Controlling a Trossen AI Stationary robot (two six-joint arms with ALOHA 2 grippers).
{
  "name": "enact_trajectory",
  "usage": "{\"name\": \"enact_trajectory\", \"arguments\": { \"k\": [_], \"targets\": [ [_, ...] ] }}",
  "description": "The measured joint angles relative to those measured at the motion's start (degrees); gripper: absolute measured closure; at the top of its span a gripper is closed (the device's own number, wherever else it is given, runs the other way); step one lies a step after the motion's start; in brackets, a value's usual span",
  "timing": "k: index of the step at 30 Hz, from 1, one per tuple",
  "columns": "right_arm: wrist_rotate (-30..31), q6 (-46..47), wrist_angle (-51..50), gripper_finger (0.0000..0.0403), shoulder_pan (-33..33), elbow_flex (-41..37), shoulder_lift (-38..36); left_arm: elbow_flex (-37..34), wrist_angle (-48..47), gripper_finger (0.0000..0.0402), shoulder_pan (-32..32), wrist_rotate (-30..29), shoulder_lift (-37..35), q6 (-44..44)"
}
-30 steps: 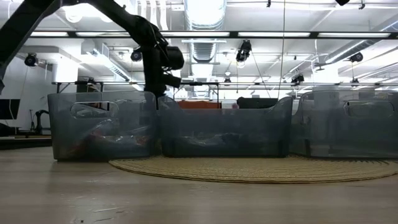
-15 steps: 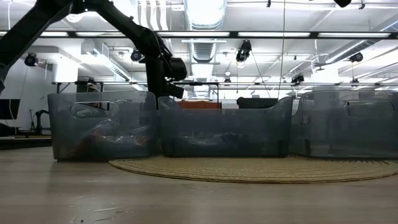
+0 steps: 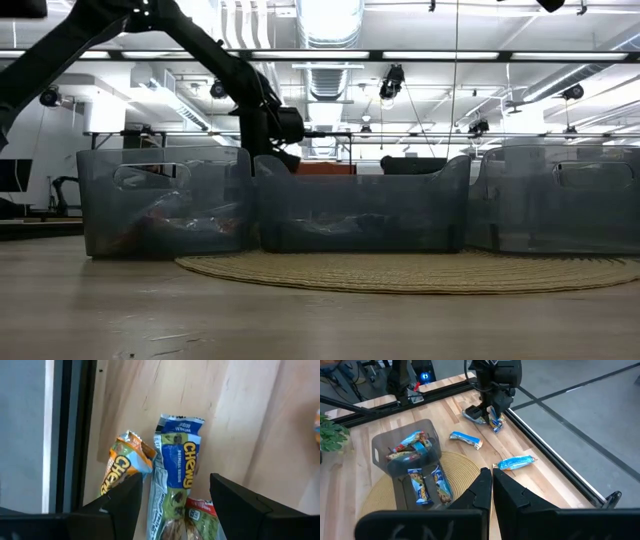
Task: Pick and place Granola Bars by type
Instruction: Put the blue granola bar into the center black bin
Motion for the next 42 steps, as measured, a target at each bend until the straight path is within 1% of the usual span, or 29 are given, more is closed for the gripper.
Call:
{"name": "enact_trajectory", "arguments": {
  "k": [8, 14, 21, 25, 31, 34, 37, 42],
  "targets": [
    [0.0, 0.2, 0.0, 0.0394, 0.0, 0.0, 0.0, 0.0, 0.0, 0.0188, 0.2, -0.2, 2.6, -0.1],
    [0.0, 0.4, 0.0, 0.0394, 0.0, 0.0, 0.0, 0.0, 0.0, 0.0188, 0.3, -1.5, 3.2, -0.3],
    [0.0, 0.4, 0.0, 0.0394, 0.0, 0.0, 0.0, 0.0, -0.3, 0.0193, 0.5, -1.5, 3.8, -1.6],
    [0.0, 0.4, 0.0, 0.0394, 0.0, 0.0, 0.0, 0.0, -0.4, 0.0217, 0.5, -1.4, 3.9, -1.6],
    [0.0, 0.4, 0.0, 0.0394, 0.0, 0.0, 0.0, 0.0, -0.6, 0.0281, 0.6, -1.5, 4.0, -1.8],
    [0.0, 0.4, 0.0, 0.0394, 0.0, 0.0, 0.0, 0.0, -0.7, 0.0305, 0.6, -1.6, 4.0, -2.0],
    [0.0, 0.4, 0.0, 0.0394, 0.0, 0.0, 0.0, 0.0, -0.9, 0.0318, 0.6, -1.5, 4.0, -2.0],
    [0.0, 0.4, 0.0, 0.0394, 0.0, 0.0, 0.0, 0.0, -1.9, 0.0323, 0.6, -1.5, 4.0, -1.9]
  ]
}}
